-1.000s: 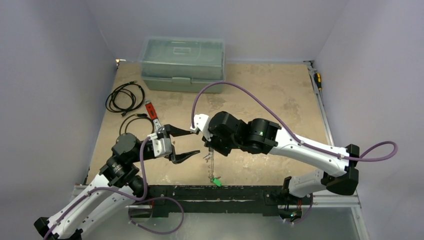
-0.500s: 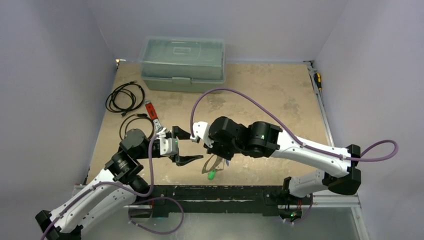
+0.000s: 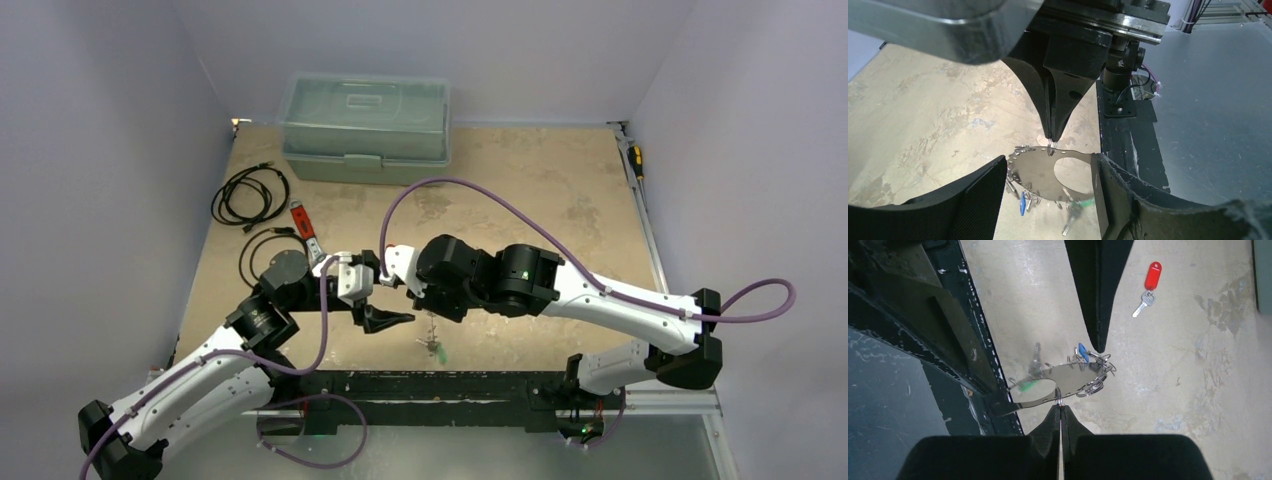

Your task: Put the keys on the keyring

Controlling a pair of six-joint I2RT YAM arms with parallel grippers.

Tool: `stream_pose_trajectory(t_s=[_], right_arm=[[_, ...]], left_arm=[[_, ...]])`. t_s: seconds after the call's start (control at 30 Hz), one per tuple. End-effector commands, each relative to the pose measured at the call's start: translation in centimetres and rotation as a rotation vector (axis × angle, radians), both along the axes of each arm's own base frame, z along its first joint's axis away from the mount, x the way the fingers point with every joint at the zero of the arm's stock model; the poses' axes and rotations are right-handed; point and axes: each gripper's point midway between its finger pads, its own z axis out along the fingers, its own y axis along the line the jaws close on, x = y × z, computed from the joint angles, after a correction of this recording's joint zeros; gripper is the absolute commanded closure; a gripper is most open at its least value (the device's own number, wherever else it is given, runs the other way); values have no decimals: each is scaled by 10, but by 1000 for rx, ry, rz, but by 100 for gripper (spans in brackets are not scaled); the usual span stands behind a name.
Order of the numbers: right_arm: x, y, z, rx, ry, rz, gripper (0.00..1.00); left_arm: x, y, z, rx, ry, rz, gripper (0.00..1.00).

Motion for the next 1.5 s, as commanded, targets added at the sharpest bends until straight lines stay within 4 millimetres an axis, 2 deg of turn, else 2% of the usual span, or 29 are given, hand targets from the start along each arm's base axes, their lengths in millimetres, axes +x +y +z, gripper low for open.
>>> stream_pose_trajectory(t_s=[0.0,0.13,0.3,0.4,0.63,0.87,1.13,1.27,1.47], right_arm=[[-11,4,28,94,-5,87,100],[-21,10,29,126,5,175,100],[-36,15,26,139,43,281,100],[-40,15,24,131,55,304,100],[-52,20,27,142,72,358,100],[-56,24,29,141,57,369,100],[-57,24,35,158,38,368,100],[-57,25,37,165,34,372,100],[-58,27,41,178,23,380,100]], left_arm=[[-2,-4,3,-6,-35,-28,38],[-12,-8,6,-15,-41,-107,38],[-16,-11,9,-19,-57,-143,39],[-16,-13,9,-16,-52,-159,38],[-22,-18,10,-32,-30,-217,30],[-38,-24,3,-21,8,-310,29],[-56,-27,-6,3,24,-390,43],[-57,-29,-8,14,41,-401,55],[-59,-30,-10,20,48,-405,67]])
